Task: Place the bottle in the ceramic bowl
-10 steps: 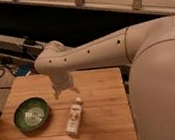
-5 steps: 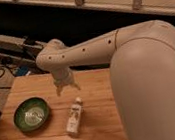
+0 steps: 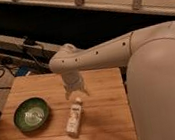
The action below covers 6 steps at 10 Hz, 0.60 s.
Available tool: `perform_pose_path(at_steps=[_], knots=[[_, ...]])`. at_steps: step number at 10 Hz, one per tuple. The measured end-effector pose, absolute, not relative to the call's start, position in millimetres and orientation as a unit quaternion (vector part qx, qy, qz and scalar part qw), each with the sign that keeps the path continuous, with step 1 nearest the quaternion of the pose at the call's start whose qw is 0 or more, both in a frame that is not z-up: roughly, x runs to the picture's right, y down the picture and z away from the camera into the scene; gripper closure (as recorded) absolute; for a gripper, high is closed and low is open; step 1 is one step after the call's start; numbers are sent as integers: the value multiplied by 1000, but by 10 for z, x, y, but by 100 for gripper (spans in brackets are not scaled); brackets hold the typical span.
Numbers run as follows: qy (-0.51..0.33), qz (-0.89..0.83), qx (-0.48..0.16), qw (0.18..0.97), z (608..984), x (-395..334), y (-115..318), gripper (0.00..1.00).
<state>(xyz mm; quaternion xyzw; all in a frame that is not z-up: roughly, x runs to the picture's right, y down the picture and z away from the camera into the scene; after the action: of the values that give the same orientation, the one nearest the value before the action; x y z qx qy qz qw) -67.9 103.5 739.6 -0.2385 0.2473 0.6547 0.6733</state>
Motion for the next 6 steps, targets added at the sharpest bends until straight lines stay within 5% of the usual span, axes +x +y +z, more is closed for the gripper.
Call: perform_pose_path(at_steps=[6], knots=[[264,654,-248,664,7481,-684,1207,35]])
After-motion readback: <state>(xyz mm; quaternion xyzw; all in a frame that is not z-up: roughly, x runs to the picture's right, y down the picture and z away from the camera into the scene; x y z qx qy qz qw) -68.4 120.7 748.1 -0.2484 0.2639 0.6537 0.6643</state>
